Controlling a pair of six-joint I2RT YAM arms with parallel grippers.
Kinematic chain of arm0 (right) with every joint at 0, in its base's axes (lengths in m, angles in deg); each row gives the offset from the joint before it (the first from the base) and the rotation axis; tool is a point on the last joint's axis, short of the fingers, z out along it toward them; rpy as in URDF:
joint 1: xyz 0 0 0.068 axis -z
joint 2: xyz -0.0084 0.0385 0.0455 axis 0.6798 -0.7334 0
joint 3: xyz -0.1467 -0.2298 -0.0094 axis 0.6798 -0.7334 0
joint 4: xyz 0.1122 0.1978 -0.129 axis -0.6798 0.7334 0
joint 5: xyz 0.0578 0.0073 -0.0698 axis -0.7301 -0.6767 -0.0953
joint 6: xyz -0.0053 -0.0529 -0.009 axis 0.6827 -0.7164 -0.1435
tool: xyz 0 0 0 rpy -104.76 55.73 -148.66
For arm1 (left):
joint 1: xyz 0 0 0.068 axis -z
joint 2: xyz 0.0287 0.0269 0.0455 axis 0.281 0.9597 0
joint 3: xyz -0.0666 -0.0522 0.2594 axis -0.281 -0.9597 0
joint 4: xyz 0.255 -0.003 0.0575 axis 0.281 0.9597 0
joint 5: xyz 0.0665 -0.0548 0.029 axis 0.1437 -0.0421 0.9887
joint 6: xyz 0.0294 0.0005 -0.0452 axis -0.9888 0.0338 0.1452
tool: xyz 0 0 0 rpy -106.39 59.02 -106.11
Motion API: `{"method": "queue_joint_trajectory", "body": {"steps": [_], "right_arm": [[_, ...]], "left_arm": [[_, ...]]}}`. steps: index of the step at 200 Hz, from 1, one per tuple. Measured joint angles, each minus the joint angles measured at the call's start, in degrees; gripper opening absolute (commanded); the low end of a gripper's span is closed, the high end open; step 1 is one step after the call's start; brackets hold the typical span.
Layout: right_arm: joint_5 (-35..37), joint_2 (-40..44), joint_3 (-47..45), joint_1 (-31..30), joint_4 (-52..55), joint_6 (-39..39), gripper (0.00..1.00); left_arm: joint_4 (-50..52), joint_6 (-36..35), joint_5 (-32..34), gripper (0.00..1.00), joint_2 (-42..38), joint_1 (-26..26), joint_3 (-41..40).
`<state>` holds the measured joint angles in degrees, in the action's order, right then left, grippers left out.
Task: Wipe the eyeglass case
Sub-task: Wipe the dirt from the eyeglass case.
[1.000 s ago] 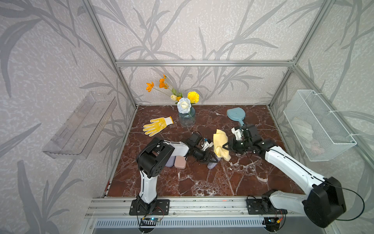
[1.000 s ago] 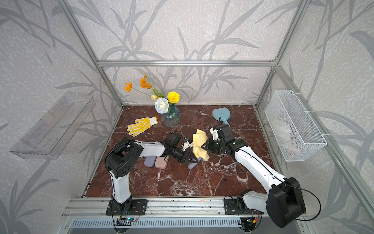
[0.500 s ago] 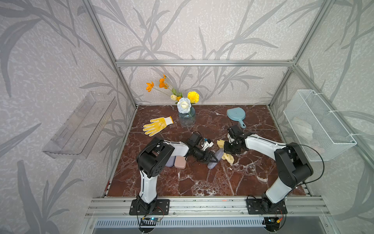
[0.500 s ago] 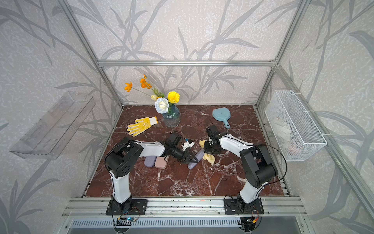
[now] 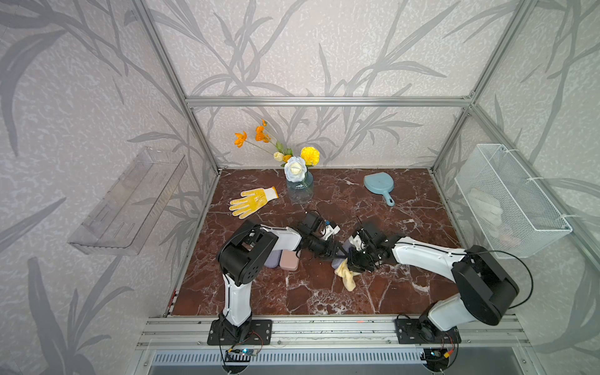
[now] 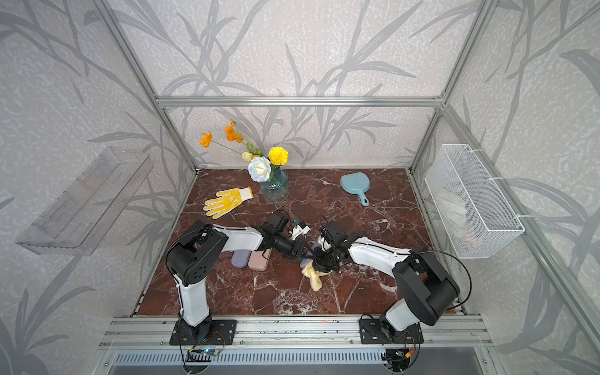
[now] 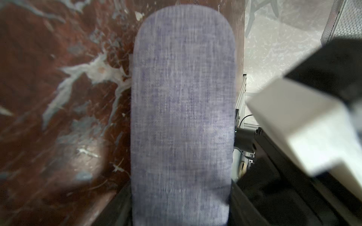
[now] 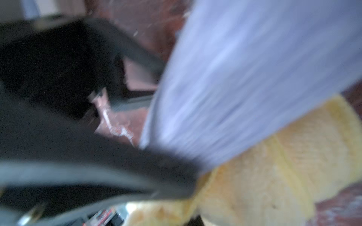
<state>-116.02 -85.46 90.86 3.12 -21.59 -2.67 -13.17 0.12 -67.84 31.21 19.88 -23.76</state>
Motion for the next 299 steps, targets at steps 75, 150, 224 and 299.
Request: {"method": "queue_joint_trajectory", "body": {"steps": [75,150,224,299], "right_arm": [[-2.54,12.55,11.58,17.25,10.58,-11.72,0.0],[17.16,2.54,9.92,7.17,17.44,-14.82,0.0],[19.17,-9.42,15.56,9.94,16.83,-17.16,0.0],[34.77,-5.05,20.9,10.01,23.58,-23.28,0.0]], "left_arm": [[6.19,-6.16,7.89,0.0,-2.71,2.58,1.25],[13.84,-16.13,24.57,0.0,-5.75,9.81,3.15],[8.2,-16.04,29.73,0.0,-7.82,9.88,-0.68],[11.1,-21.68,42.05,0.0,-10.12,16.39,-1.42]]}}
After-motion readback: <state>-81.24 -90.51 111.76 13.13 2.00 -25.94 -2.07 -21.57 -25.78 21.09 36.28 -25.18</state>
